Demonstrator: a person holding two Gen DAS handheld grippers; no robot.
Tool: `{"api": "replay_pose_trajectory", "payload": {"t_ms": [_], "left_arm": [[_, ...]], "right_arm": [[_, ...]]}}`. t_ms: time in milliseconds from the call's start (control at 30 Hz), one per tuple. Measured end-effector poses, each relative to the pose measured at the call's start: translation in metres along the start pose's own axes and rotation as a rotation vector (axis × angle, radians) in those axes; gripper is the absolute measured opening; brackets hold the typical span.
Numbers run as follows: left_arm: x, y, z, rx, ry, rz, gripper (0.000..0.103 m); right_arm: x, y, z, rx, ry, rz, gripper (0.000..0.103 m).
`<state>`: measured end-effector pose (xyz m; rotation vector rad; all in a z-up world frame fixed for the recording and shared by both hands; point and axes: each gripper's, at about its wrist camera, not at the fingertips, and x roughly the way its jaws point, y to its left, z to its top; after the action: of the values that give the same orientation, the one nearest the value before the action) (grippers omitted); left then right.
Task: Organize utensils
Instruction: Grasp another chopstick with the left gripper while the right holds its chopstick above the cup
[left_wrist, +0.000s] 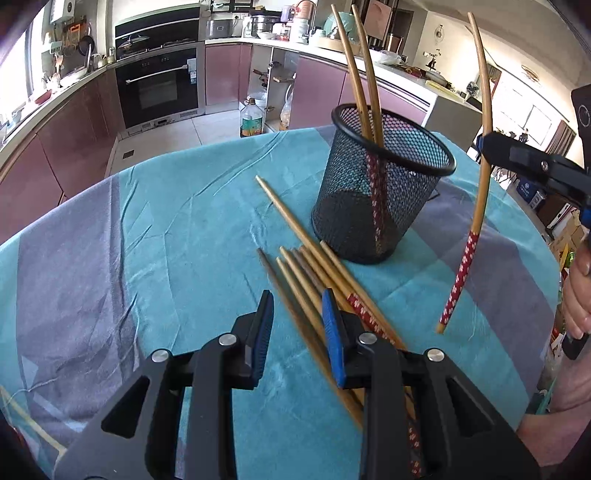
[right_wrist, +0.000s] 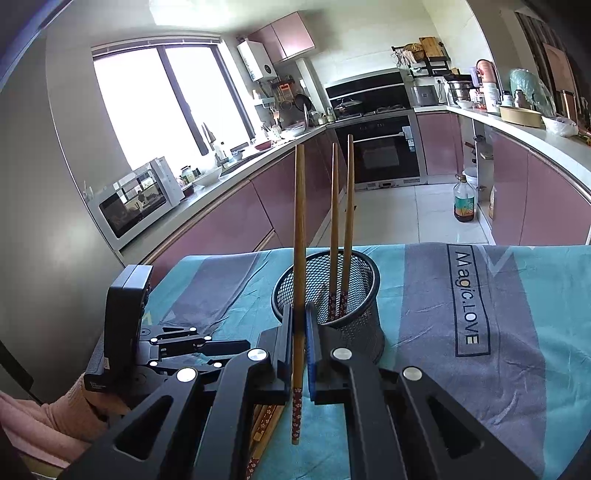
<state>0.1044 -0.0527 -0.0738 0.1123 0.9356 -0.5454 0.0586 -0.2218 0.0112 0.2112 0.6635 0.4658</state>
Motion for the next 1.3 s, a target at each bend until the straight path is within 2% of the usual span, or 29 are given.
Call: {"api": "replay_pose_trajectory", "payload": {"t_ms": [167, 433, 700, 767, 867, 1067, 1300], "left_arm": [[-0.001, 0.001, -0.019, 0.000, 0.034, 0.002, 0.026], [0.003, -0.004, -0.020, 0.018, 0.049, 0.024, 0.028], [0.003, -0.008, -0.019, 0.013, 0.054, 0.018, 0.012], [0.005, -0.008, -0.018, 0.005, 0.050, 0.036, 0.012], [0.009, -0.008, -0.015, -0.007, 0.052, 0.072, 0.021], [0.011, -0.009, -0.012, -0.016, 0.046, 0.096, 0.015], [0.008, -0.006, -0.015, -0.079, 0.024, 0.079, 0.007]], "right_arm": [[0.007, 0.001, -0.004, 0.001, 0.017, 0.004, 0.005], [0.006, 0.005, -0.005, -0.013, 0.016, -0.009, 0.005], [0.007, 0.008, -0.006, -0.014, 0.018, -0.006, 0.005], [0.007, 0.008, -0.007, -0.014, 0.018, -0.005, 0.005], [0.007, 0.008, -0.007, -0.021, 0.020, -0.007, 0.005], [0.007, 0.011, -0.010, -0.033, 0.020, -0.006, 0.005], [0.004, 0.014, -0.009, -0.042, 0.016, -0.005, 0.005]]}}
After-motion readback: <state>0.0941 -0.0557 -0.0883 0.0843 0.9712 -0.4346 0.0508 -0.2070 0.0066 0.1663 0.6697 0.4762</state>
